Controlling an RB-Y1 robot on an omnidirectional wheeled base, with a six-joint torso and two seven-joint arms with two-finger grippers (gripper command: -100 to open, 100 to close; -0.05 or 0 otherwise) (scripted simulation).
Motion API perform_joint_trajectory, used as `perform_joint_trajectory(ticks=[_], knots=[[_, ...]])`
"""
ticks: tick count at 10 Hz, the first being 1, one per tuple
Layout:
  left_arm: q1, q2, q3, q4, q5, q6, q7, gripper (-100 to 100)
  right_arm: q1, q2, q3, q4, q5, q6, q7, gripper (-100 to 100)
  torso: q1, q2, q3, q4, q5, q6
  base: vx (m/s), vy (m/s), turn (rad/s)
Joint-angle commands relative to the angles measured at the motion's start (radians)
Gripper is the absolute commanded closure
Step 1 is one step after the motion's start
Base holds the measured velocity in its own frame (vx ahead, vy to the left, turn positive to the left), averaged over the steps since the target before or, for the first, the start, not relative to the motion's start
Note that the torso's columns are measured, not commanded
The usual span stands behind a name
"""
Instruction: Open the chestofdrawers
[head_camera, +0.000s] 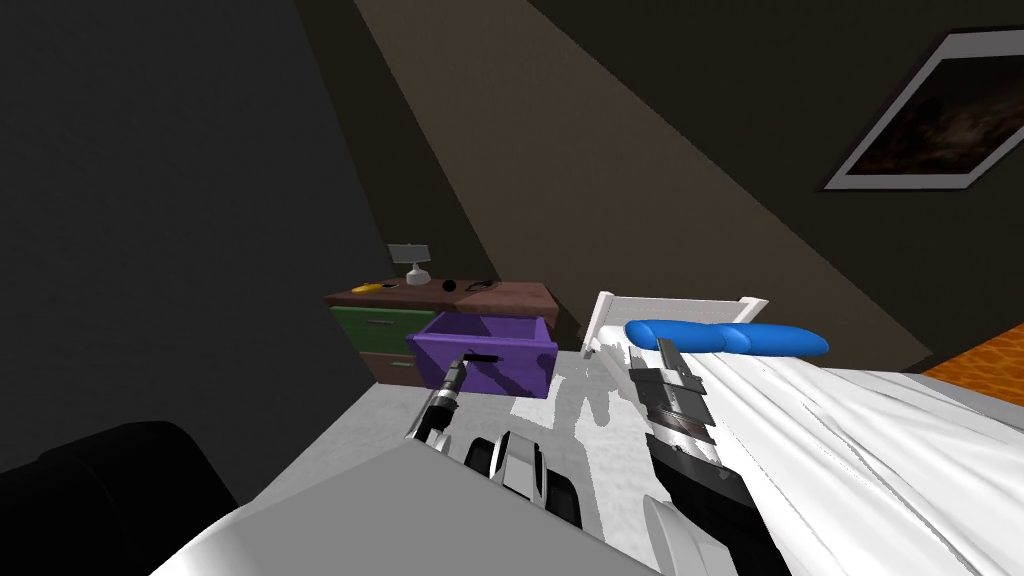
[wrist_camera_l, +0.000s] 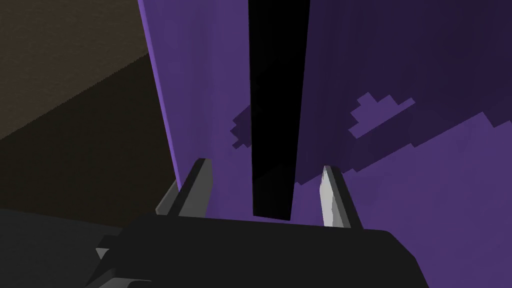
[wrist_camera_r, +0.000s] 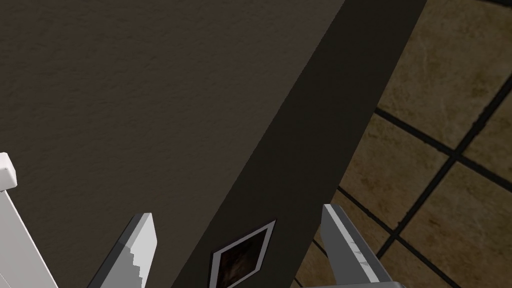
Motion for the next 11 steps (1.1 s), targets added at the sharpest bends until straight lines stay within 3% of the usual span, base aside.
perform_joint_trajectory(ticks=[1, 8, 9, 10, 11], knots=[[-0.010, 0.000, 0.008, -0.045, 0.001, 0.057, -0.002, -100, 0.000, 0.000, 0.000, 0.000, 0.000, 0.000, 0.000, 0, 0.001, -0.003, -0.001, 0.000, 0.000, 0.000, -0.006, -0.001, -0.014], [-0.043, -0.004, 0.034, -0.194, 0.001, 0.236, -0.010, -100, 0.000, 0.000, 0.000, 0.000, 0.000, 0.000, 0.000, 0, -0.003, 0.009, 0.005, 0.004, -0.002, -0.001, -0.037, -0.006, -0.016], [-0.036, -0.006, 0.030, -0.175, 0.000, 0.219, -0.011, -100, 0.000, 0.000, 0.000, 0.000, 0.000, 0.000, 0.000, 0, -0.004, 0.010, 0.005, 0.007, -0.005, -0.001, -0.023, -0.004, -0.005], [-0.036, -0.006, 0.030, -0.177, 0.000, 0.226, -0.011, 0, 0.000, 0.000, 0.000, 0.000, 0.000, 0.000, 0.000, 0, -0.005, 0.010, 0.005, 0.006, -0.004, -0.001, 0.000, 0.000, 0.000], [-0.035, -0.006, 0.030, -0.176, 0.000, 0.226, -0.011, 0, 0.000, 0.000, 0.000, 0.000, 0.000, 0.000, 0.000, 0, -0.004, 0.009, 0.005, 0.005, -0.003, -0.001, 0.000, 0.000, 0.000]])
